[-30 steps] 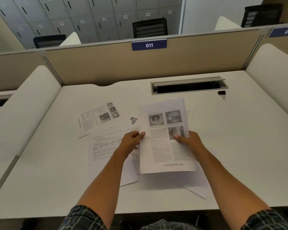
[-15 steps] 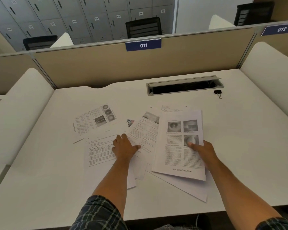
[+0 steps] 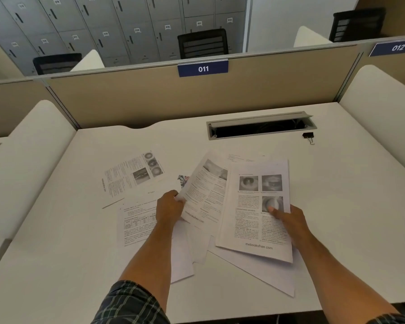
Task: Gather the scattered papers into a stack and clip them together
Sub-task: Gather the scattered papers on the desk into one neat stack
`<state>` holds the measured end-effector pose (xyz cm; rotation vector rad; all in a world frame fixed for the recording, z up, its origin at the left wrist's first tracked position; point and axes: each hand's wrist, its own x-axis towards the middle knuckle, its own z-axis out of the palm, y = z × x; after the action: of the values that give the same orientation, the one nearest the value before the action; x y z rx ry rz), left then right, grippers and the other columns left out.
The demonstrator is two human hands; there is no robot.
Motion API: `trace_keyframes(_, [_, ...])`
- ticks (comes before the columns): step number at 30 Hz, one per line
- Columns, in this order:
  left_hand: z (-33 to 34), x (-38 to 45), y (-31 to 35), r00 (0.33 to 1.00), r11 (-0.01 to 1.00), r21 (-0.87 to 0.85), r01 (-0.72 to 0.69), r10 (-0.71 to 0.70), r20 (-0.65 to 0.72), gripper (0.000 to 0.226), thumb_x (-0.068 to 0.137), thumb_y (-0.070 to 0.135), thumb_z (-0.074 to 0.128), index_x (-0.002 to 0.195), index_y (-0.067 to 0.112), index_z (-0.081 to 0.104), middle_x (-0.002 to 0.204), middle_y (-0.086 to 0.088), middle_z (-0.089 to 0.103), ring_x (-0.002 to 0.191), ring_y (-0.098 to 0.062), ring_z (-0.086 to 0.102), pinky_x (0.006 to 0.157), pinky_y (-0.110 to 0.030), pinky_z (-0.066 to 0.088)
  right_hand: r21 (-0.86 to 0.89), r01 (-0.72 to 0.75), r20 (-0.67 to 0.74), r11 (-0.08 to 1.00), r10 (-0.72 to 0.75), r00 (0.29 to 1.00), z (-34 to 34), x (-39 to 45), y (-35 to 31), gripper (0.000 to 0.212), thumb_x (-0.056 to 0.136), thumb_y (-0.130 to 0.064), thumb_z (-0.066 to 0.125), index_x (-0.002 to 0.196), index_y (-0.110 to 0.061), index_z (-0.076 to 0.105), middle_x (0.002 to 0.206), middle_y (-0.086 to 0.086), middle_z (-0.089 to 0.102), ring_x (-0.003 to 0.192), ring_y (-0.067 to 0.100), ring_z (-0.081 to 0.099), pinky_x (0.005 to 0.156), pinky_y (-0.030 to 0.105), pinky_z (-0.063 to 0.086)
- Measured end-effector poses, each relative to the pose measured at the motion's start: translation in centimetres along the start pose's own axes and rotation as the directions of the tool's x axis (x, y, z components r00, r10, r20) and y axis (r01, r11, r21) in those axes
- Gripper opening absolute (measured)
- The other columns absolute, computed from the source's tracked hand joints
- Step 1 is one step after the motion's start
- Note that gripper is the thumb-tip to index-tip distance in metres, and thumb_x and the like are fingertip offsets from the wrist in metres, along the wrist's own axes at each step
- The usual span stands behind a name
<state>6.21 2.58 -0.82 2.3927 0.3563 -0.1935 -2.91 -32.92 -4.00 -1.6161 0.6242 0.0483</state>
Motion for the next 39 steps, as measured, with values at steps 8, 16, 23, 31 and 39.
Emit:
trace_keyframes(8, [-2.3, 0.3, -0.5, 0.943, 0.87, -0.487, 0.07, -0.218, -0.253, 0.019, 0.096, 0.015, 0.068, 0.084, 0.001, 0.073, 0.083, -0.019, 0.074, 0.074, -0.034, 0.07, 0.076, -0.054, 0.064, 0.033, -0.006, -0.014, 0.999, 0.006, 1.0, 0.1, -0.4, -0.1, 0.012, 0.092, -0.023, 0.081, 0.099, -0.016, 0.075, 0.082, 0.003, 0.082, 0.069, 0.022, 0.079, 0.057, 0.031, 0.057])
trace_keyframes(16, [-2.3, -0.7, 1.0, 0.984, 0.721, -0.693, 0.012, -0.131, -0.119, 0.012, 0.096, 0.014, 0.073, 0.084, 0.01, 0.071, 0.085, -0.006, 0.072, 0.082, -0.024, 0.068, 0.07, -0.035, 0.061, 0.019, 0.044, 0.012, 0.999, -0.044, 0.999, 0.7, -0.6, -0.6, 0.011, 0.092, -0.022, 0.081, 0.098, -0.015, 0.076, 0.085, 0.006, 0.082, 0.07, 0.023, 0.08, 0.055, 0.03, 0.057])
trace_keyframes(23, [-2.2, -1.7, 1.8, 0.954, 0.773, -0.623, 0.121, 0.083, 0.288, 0.03, 0.087, 0.017, 0.082, 0.112, 0.002, 0.075, 0.105, -0.008, 0.081, 0.102, -0.031, 0.075, 0.088, -0.041, 0.061, 0.22, 0.04, 0.095, 0.975, -0.063, 0.994, 2.9, -0.4, -3.9, 0.019, 0.087, -0.022, 0.086, 0.101, -0.015, 0.077, 0.094, 0.008, 0.083, 0.081, 0.029, 0.08, 0.07, 0.039, 0.065])
trace_keyframes(31, [-3.1, -2.4, 2.8, 0.907, 0.808, -0.583, 0.086, 0.179, 0.382, 0.065, 0.076, 0.056, 0.078, 0.119, 0.007, 0.076, 0.12, -0.009, 0.078, 0.112, -0.038, 0.072, 0.102, -0.051, 0.053, 0.3, 0.051, 0.193, 0.953, -0.113, 0.975, 2.9, -0.6, -4.9, 0.029, 0.09, -0.027, 0.081, 0.108, -0.006, 0.076, 0.107, 0.017, 0.081, 0.091, 0.039, 0.079, 0.067, 0.04, 0.065])
trace_keyframes(39, [-3.4, -3.4, 4.6, 0.816, 0.643, -0.735, 0.214, 0.296, 0.497, 0.051, 0.087, 0.037, 0.074, 0.132, 0.014, 0.068, 0.127, -0.014, 0.074, 0.114, -0.035, 0.073, 0.089, -0.043, 0.062, 0.323, 0.058, 0.271, 0.945, -0.151, 0.951, 3.5, -1.6, -6.2, 0.046, 0.082, -0.029, 0.082, 0.121, -0.006, 0.073, 0.114, 0.017, 0.079, 0.101, 0.042, 0.077, 0.077, 0.045, 0.065])
